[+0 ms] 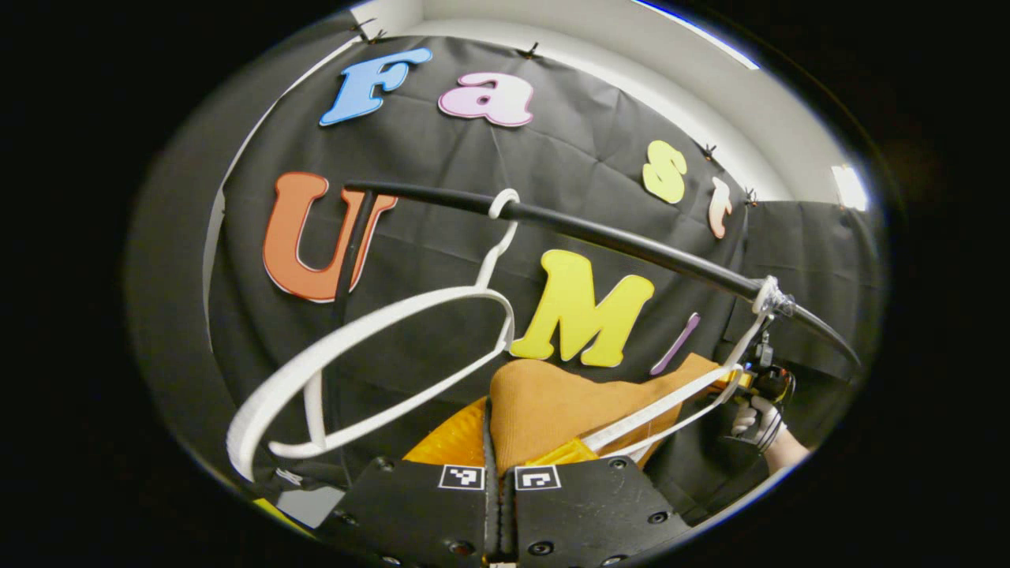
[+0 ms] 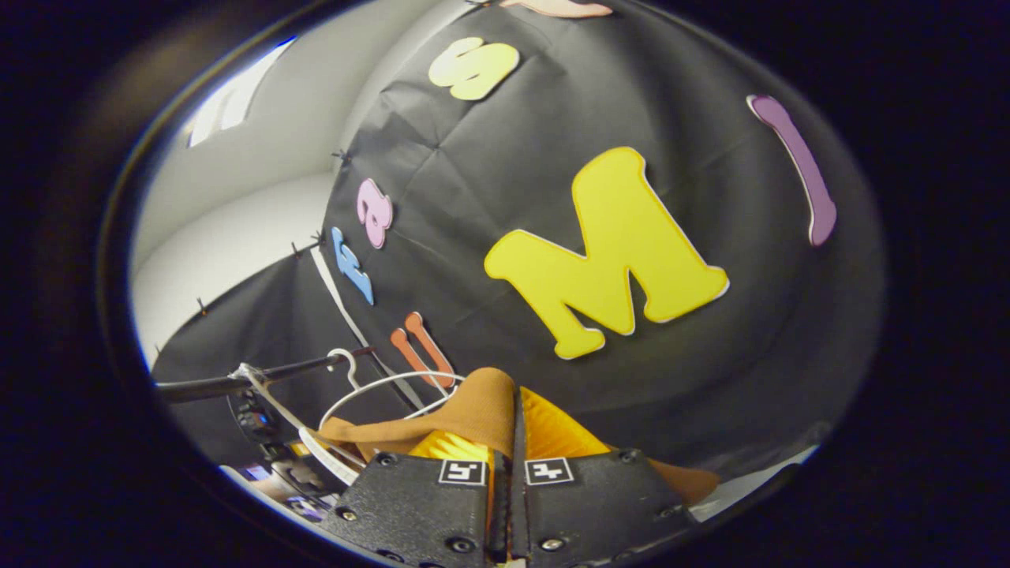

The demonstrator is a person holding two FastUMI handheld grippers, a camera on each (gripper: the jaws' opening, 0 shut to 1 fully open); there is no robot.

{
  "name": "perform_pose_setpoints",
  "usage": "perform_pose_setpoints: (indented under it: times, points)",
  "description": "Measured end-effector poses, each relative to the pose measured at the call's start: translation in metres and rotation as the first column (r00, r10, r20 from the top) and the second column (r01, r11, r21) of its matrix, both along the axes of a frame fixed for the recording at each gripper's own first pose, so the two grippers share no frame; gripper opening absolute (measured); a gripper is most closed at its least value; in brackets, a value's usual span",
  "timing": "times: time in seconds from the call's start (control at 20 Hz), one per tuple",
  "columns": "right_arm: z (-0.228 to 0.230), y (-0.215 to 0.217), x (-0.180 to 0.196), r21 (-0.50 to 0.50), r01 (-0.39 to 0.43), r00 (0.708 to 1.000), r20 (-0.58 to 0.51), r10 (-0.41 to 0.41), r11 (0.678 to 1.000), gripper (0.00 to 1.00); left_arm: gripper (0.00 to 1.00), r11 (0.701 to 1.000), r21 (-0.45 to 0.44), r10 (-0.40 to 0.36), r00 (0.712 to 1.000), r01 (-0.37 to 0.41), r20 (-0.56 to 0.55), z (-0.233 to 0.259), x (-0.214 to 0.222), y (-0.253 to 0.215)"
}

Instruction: Grasp the clothes on the hanger with both hands and then place them into the laundry hamper below.

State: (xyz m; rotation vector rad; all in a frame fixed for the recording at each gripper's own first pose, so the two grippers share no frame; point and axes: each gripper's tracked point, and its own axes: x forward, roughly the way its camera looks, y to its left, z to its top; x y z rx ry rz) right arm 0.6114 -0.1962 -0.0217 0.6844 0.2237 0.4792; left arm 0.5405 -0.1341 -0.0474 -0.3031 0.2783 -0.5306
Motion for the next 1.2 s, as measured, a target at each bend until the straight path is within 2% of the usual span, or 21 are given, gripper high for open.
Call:
perform_pose_setpoints:
  times: [0.05,0.1,0.15,0.2,0.35,0.4,0.45,0.5,0.55,0.7,0.9,1.1,1.2]
  points:
    - [0.000,0.003,0.002,0.074,-0.041,0.999,-0.009,0.041,0.996,0.05,0.00,0.999,-0.048,-0.011,1.000,0.010,-0.008,0.002,0.000,-0.002]
    - [-0.004,0.004,0.005,0.142,-0.057,0.998,-0.027,0.061,0.988,0.05,0.05,0.993,-0.110,-0.033,0.999,0.030,-0.025,0.001,0.001,-0.001]
    - [-0.009,0.005,0.007,0.198,-0.083,0.995,-0.036,0.092,0.977,0.05,0.05,0.986,-0.161,-0.060,0.997,0.052,-0.043,-0.002,-0.001,0.000]
    - [-0.014,0.011,0.005,0.266,-0.121,0.988,-0.058,0.141,0.956,0.05,0.00,0.974,-0.216,-0.086,0.995,0.072,-0.054,-0.003,0.001,0.003]
    - [-0.028,0.028,0.009,0.425,-0.199,0.960,-0.096,0.263,0.883,0.05,0.00,0.911,-0.402,-0.126,0.990,0.087,-0.070,0.001,0.003,0.004]
    - [-0.033,0.038,0.008,0.468,-0.219,0.942,-0.128,0.311,0.856,0.05,0.05,0.895,-0.434,-0.156,0.984,0.105,-0.083,-0.007,0.000,0.002]
    - [-0.044,0.044,0.007,0.509,-0.232,0.925,-0.148,0.350,0.829,0.05,0.00,0.887,-0.451,-0.156,0.983,0.097,-0.095,-0.013,0.001,0.004]
    - [-0.058,0.052,0.016,0.537,-0.219,0.911,-0.186,0.368,0.815,0.05,0.00,0.881,-0.463,-0.172,0.978,0.099,-0.118,-0.020,0.002,0.000]
    - [-0.074,0.055,0.022,0.553,-0.192,0.904,-0.222,0.365,0.811,0.05,0.00,0.880,-0.466,-0.176,0.975,0.092,-0.139,-0.032,0.000,-0.005]
    - [-0.110,0.063,0.008,0.548,-0.165,0.893,-0.270,0.360,0.820,0.05,0.00,0.914,-0.402,-0.135,0.970,0.045,-0.201,-0.079,-0.011,0.010]
    - [-0.138,0.083,-0.021,0.498,-0.183,0.882,-0.298,0.365,0.848,0.05,0.00,0.947,-0.322,-0.084,0.966,0.001,-0.245,-0.118,-0.033,0.011]
    - [-0.147,0.094,-0.046,0.481,-0.175,0.882,-0.311,0.353,0.859,0.05,0.00,0.969,-0.247,-0.061,0.965,-0.005,-0.257,-0.136,-0.063,0.001]
    - [-0.142,0.110,-0.069,0.459,-0.201,0.883,-0.297,0.363,0.866,0.05,0.00,0.978,-0.211,-0.059,0.968,0.006,-0.245,-0.136,-0.079,-0.008]
